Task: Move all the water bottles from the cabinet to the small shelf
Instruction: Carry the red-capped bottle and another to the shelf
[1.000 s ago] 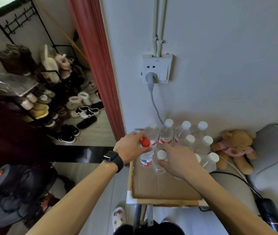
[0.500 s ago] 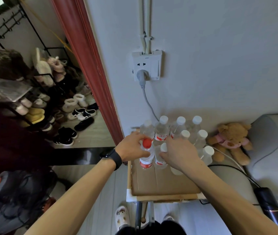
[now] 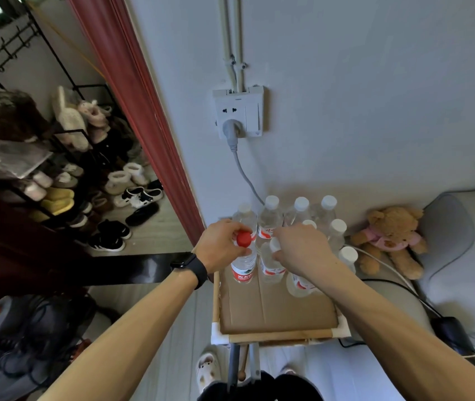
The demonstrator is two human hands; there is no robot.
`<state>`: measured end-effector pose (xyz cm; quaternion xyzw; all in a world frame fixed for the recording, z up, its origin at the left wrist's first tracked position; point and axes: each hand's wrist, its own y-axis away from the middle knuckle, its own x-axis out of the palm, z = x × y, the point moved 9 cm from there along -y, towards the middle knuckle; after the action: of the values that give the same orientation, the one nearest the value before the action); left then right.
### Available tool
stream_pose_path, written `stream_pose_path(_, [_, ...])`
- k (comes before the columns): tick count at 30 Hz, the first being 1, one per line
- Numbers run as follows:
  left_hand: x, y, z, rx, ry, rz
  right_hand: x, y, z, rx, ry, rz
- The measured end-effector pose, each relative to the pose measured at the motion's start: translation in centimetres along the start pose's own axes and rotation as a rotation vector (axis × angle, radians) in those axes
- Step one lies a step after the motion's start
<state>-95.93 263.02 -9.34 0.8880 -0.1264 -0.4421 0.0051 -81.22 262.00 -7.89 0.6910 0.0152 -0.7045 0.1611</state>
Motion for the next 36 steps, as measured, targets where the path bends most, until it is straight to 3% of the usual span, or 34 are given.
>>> stream_pose_path(36, [1.3, -1.4, -0.3, 0.053, -0.017, 0.045, -0.5, -1.2, -1.1, 0.03, -0.009, -0.03])
